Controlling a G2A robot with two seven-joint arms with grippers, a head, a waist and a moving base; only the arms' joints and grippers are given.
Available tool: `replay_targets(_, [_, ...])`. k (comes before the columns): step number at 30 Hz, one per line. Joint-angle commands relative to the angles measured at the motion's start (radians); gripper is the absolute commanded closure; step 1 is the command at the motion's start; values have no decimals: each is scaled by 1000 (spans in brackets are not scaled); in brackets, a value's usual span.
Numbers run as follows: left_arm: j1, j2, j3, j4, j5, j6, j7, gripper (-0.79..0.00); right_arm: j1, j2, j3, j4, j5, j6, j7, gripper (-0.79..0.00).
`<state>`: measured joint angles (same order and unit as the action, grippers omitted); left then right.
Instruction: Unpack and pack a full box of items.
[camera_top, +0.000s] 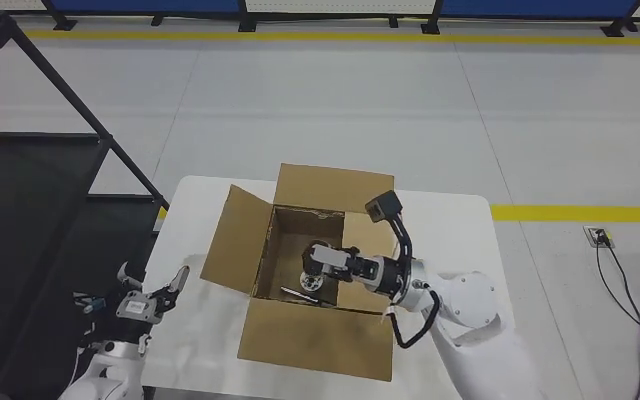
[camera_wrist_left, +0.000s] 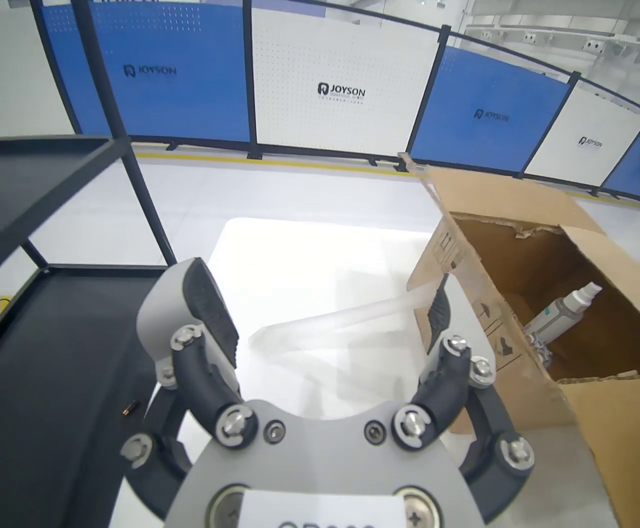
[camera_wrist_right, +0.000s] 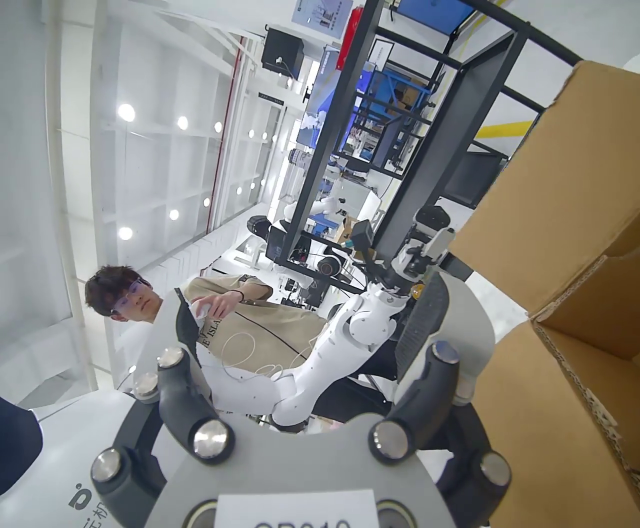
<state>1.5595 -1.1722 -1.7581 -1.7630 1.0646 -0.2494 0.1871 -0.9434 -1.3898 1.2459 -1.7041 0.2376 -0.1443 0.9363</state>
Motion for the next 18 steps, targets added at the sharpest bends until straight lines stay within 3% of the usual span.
replay_targets(1, [21, 1, -24, -50, -2, -5, 10, -785, -19, 7, 30, -17, 0, -2, 1, -785])
replay_targets(10, [94, 2, -60, -274, -18, -75, -1, -785, -132, 41, 187, -102, 55, -23, 57, -785])
replay_targets(18, [17, 4, 83, -375, -56, -144, -192, -785, -217, 71, 335, -160, 92, -43, 125, -785])
